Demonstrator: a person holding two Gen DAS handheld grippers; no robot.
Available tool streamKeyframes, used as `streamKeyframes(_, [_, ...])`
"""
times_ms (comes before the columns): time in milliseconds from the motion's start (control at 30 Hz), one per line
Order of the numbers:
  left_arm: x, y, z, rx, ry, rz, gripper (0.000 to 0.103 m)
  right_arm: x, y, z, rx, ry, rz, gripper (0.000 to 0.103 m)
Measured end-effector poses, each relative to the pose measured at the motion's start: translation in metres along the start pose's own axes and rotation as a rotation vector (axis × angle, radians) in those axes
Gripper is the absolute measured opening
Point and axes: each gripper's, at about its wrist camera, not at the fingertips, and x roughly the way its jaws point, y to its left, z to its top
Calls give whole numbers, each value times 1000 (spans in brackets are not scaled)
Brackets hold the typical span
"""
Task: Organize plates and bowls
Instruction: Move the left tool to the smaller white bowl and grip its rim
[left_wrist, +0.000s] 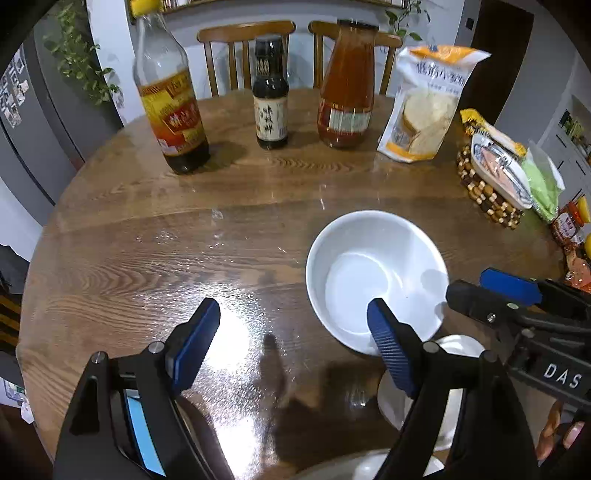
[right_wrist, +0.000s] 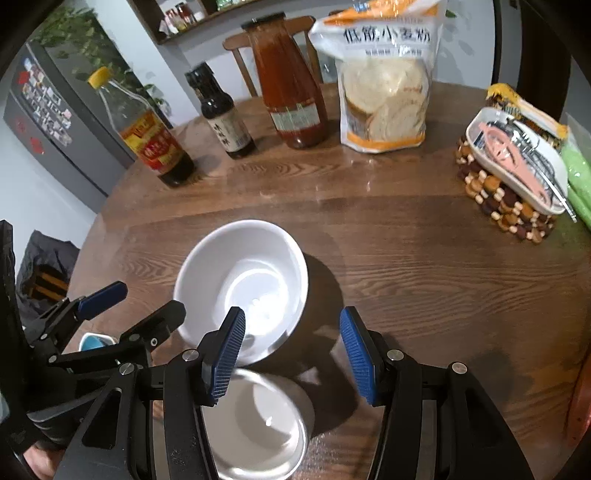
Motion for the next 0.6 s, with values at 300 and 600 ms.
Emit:
streamKeyframes(300, [21, -1, 4, 4, 34, 7, 82, 16, -9, 1, 18, 21, -1, 55])
streamKeyframes(600, [35, -6, 7, 14, 68, -3, 82, 25, -14, 0, 38, 38, 10, 55])
